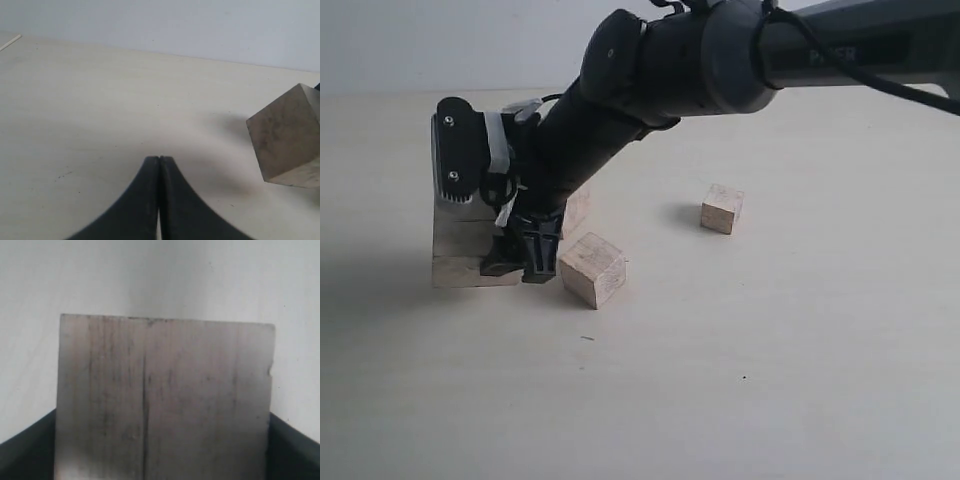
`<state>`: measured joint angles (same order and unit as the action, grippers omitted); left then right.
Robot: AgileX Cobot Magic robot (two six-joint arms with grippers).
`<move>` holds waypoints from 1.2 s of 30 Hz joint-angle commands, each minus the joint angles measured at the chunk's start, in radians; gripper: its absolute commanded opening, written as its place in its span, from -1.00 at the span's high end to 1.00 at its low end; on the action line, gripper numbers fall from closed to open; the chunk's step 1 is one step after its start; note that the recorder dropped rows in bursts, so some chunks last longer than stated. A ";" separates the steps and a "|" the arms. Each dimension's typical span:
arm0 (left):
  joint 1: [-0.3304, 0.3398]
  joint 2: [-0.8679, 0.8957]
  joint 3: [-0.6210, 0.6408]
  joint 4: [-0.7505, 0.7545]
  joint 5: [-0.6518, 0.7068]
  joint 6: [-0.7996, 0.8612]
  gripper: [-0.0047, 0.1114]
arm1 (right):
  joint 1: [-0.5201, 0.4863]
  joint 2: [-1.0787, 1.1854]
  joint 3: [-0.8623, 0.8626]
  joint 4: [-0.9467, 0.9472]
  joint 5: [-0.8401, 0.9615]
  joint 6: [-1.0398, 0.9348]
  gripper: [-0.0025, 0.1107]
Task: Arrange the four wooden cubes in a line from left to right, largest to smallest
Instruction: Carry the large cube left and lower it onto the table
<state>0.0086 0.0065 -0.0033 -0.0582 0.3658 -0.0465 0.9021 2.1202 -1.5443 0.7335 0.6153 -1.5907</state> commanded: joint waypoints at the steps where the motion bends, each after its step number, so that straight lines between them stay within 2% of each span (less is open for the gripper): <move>1: 0.002 -0.006 0.003 0.004 -0.010 0.002 0.92 | -0.003 0.005 -0.009 0.017 -0.118 -0.013 0.96; 10: 0.002 -0.006 0.003 0.004 -0.010 0.004 0.92 | -0.025 0.040 -0.009 0.033 -0.160 -0.005 0.96; 15: 0.002 -0.006 0.003 0.004 -0.010 0.004 0.92 | -0.119 0.047 -0.009 0.033 -0.155 0.029 0.96; 18: 0.002 -0.006 0.003 0.004 -0.010 0.004 0.92 | -0.155 0.047 -0.009 0.033 -0.087 0.027 0.96; 26: 0.002 -0.006 0.003 0.004 -0.010 0.004 0.92 | -0.158 0.051 -0.009 0.145 0.011 0.021 0.96; 36: 0.002 -0.006 0.003 0.004 -0.010 0.004 0.92 | -0.125 0.051 -0.009 0.141 0.047 0.021 0.96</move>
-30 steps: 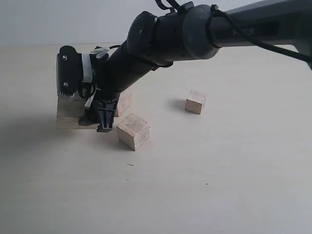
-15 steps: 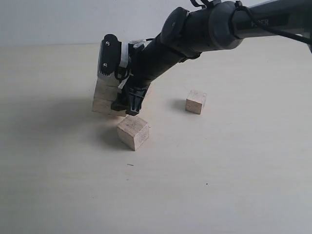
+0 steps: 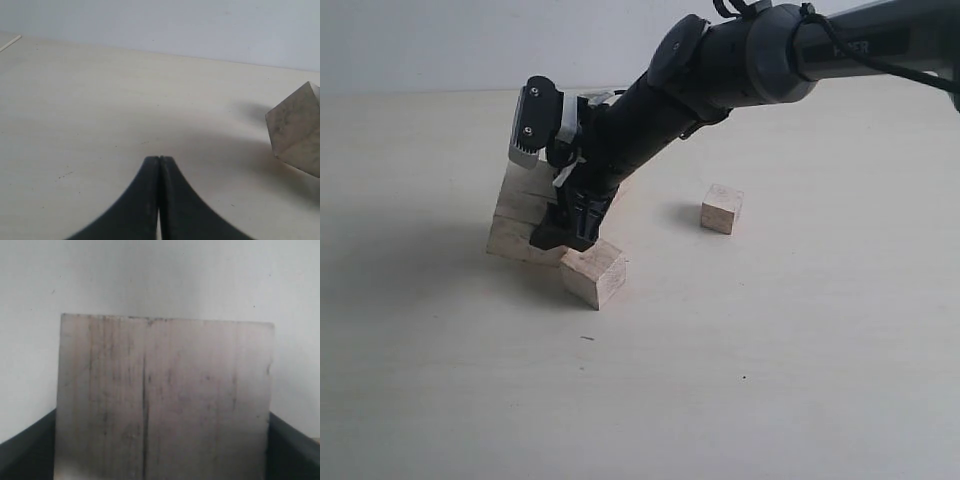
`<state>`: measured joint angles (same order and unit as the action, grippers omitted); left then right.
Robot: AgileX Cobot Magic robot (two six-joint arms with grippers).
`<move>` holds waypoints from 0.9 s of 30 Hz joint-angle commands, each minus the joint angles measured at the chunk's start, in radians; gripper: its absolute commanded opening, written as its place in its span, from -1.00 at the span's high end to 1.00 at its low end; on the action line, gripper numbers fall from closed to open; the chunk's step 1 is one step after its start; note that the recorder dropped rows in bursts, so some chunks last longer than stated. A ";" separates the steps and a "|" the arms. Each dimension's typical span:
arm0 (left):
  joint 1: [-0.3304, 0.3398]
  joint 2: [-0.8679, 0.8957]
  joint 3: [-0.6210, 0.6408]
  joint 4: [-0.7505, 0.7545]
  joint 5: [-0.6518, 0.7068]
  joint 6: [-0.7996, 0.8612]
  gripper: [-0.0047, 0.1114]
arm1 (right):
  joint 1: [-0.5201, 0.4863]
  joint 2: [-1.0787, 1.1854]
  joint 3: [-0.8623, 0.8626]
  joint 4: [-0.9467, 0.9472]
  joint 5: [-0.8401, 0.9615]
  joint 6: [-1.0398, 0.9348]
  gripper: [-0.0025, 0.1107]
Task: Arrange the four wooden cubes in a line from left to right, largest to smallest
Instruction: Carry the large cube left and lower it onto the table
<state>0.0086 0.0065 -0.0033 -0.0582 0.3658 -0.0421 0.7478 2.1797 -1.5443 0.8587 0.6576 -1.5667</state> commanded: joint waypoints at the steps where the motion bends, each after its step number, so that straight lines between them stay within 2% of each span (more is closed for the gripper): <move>1: 0.002 -0.006 0.003 0.004 -0.010 0.000 0.92 | 0.037 -0.009 -0.009 0.012 -0.001 -0.003 0.96; 9: 0.002 -0.006 0.003 0.004 -0.010 0.000 0.92 | 0.054 0.009 -0.009 -0.152 -0.046 0.027 0.96; 20: 0.002 -0.006 0.003 0.004 -0.010 0.000 0.92 | 0.054 0.009 -0.009 -0.156 -0.073 0.053 0.95; 23: 0.002 -0.006 0.003 0.004 -0.010 0.000 0.92 | 0.054 0.009 -0.009 -0.158 -0.079 0.072 0.89; 27: 0.002 -0.006 0.003 0.004 -0.010 0.000 0.92 | 0.054 0.009 -0.009 -0.158 -0.075 0.079 0.68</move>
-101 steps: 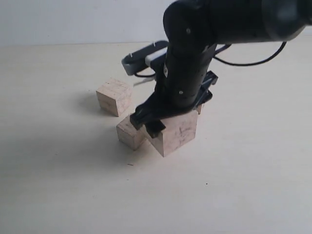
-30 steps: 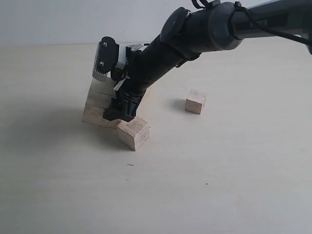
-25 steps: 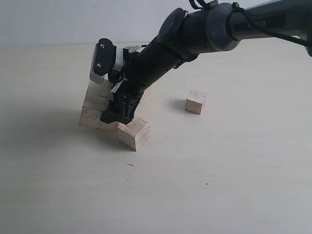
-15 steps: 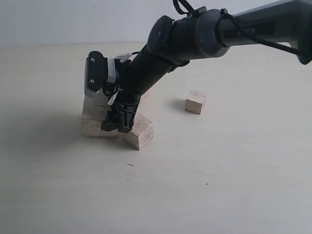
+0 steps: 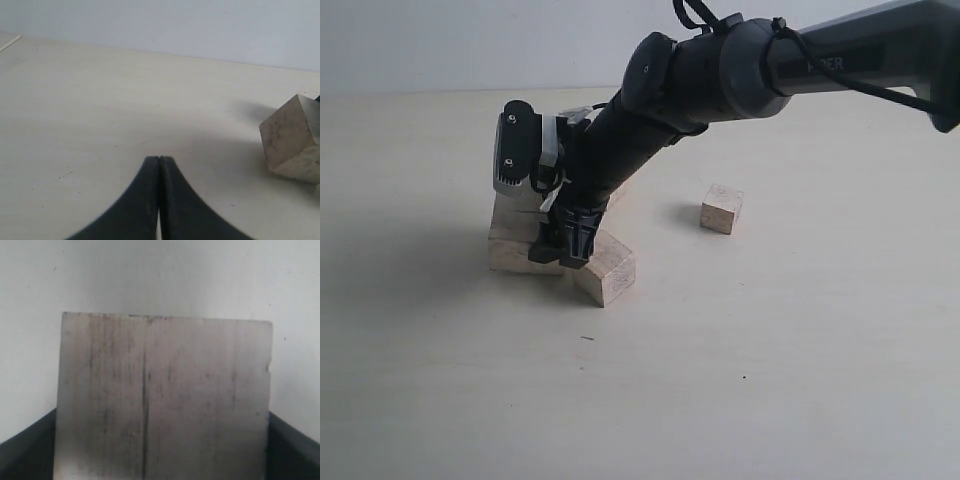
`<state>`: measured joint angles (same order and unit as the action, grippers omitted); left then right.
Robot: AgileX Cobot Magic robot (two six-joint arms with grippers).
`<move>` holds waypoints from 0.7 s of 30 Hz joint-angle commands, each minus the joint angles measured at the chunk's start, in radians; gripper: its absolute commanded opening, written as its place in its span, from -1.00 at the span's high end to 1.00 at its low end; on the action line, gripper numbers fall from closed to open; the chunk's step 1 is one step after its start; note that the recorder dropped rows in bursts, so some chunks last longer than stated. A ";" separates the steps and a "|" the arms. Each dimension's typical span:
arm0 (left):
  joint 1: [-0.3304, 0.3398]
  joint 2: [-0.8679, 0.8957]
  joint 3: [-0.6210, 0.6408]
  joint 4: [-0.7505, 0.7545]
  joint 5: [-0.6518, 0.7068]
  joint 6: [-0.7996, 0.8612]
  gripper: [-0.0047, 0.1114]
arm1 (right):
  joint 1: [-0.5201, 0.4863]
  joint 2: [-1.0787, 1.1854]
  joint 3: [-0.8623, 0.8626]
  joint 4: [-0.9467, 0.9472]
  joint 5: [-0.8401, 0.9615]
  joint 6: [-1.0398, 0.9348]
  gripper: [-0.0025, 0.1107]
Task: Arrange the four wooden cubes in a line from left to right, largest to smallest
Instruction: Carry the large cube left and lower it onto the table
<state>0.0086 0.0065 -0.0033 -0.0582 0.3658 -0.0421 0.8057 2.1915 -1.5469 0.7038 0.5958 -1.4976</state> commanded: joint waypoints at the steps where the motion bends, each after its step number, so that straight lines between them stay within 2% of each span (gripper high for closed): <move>1: 0.002 -0.006 0.003 0.004 -0.010 0.000 0.92 | -0.004 -0.003 -0.007 -0.003 -0.006 0.010 0.63; 4: 0.002 -0.006 0.003 0.004 -0.010 0.000 0.92 | -0.004 -0.003 -0.007 -0.001 0.006 0.010 0.35; 9: 0.002 -0.006 0.003 0.004 -0.010 0.000 0.92 | -0.004 -0.003 -0.007 0.041 0.012 0.010 -0.30; 12: 0.002 -0.006 0.003 0.004 -0.010 0.000 0.92 | -0.004 -0.003 -0.007 0.079 -0.013 0.010 -0.51; 21: 0.002 -0.006 0.003 0.004 -0.010 0.000 0.92 | -0.004 -0.003 -0.007 0.082 -0.027 0.010 -0.56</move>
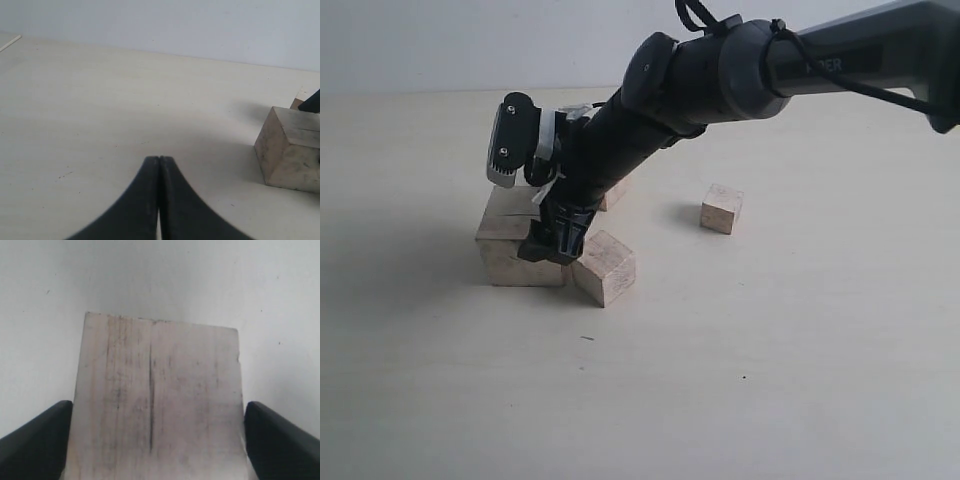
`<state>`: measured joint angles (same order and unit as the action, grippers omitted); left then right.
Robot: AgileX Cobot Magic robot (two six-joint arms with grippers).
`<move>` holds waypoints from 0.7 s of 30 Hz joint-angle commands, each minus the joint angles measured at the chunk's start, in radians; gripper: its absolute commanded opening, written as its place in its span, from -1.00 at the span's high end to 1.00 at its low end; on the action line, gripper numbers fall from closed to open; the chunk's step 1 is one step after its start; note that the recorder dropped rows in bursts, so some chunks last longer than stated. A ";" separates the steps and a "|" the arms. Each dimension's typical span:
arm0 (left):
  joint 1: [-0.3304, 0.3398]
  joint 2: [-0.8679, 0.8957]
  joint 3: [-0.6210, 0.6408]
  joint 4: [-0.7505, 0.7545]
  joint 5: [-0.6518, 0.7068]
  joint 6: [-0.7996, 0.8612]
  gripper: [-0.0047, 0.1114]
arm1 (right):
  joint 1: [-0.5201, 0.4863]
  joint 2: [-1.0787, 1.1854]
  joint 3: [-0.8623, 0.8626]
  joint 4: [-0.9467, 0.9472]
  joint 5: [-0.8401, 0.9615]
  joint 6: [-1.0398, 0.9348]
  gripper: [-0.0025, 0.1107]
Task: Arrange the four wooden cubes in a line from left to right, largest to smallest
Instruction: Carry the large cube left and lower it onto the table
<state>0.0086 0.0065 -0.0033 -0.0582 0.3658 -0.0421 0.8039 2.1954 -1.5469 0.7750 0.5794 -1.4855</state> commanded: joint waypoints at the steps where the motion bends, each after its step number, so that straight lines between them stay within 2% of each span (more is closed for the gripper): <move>1: 0.002 -0.006 0.003 0.004 -0.010 0.000 0.92 | -0.002 -0.006 -0.007 0.008 -0.010 -0.004 -0.56; 21: 0.002 -0.006 0.003 0.004 -0.010 0.000 0.92 | -0.002 -0.039 -0.007 -0.035 -0.025 -0.006 -0.56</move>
<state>0.0086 0.0065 -0.0033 -0.0582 0.3658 -0.0421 0.8039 2.1888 -1.5469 0.7399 0.5731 -1.4875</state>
